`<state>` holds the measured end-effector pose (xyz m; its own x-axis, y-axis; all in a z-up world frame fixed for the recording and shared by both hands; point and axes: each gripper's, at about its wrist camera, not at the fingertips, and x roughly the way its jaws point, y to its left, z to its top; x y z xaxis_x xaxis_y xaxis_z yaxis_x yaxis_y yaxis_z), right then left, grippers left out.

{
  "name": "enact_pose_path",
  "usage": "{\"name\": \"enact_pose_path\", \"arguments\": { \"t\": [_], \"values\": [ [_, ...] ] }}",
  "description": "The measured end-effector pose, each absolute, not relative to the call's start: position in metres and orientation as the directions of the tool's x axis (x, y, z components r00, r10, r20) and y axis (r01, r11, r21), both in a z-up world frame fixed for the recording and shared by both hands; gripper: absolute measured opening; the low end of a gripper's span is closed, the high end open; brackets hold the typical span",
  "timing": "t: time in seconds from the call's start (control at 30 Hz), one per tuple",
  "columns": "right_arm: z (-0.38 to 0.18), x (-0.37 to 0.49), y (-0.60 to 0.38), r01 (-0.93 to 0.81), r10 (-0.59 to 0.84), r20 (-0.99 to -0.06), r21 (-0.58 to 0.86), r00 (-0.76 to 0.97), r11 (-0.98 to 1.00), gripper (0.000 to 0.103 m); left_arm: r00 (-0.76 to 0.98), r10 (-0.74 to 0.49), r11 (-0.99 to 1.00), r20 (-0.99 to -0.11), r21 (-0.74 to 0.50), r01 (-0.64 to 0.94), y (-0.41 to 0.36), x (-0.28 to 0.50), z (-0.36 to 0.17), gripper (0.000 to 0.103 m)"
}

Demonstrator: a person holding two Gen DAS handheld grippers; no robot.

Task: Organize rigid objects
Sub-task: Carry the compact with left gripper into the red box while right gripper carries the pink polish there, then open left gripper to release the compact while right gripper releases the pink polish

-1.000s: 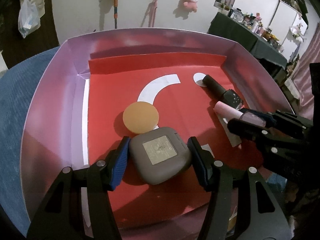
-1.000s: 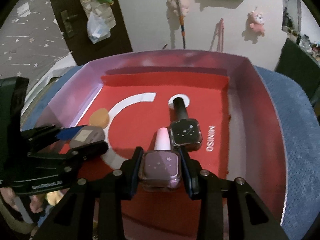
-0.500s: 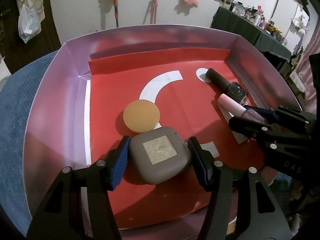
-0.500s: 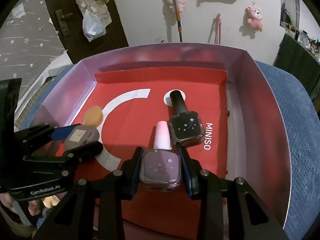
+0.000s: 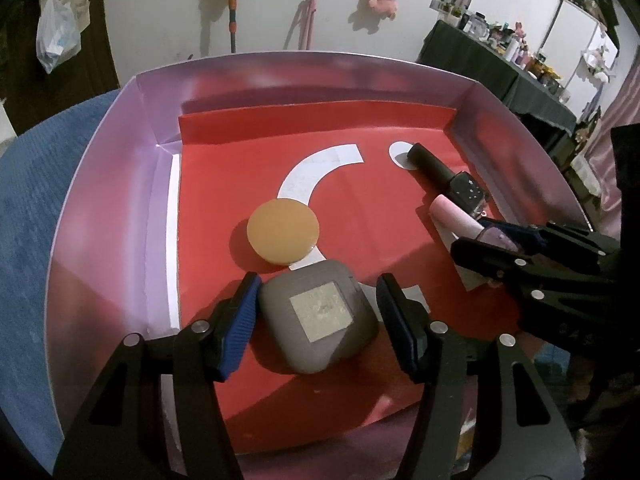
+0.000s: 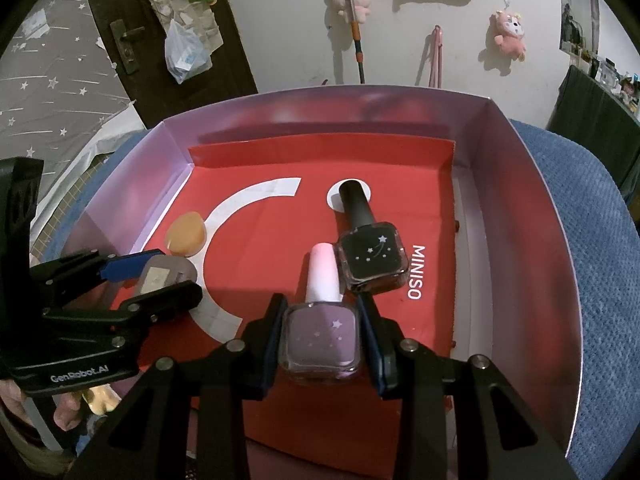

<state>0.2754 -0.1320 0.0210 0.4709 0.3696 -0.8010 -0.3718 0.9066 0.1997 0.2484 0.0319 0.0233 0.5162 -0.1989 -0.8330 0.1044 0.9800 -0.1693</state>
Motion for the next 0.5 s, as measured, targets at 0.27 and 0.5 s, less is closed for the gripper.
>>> {"name": "enact_pose_path", "arguments": {
  "t": [0.27, 0.5],
  "values": [
    [0.0219, 0.2738, -0.1346, -0.368, 0.372, -0.799, 0.205, 0.473, 0.907, 0.047, 0.520, -0.182, 0.983, -0.834, -0.143, 0.114, 0.0258, 0.2474, 0.0250, 0.065],
    [0.0301, 0.2662, -0.1407, -0.371, 0.411, -0.775, 0.245, 0.480, 0.896, 0.054, 0.537, -0.179, 0.984, -0.824, -0.139, 0.114, 0.0254, 0.2440, 0.0267, 0.071]
  ]
}}
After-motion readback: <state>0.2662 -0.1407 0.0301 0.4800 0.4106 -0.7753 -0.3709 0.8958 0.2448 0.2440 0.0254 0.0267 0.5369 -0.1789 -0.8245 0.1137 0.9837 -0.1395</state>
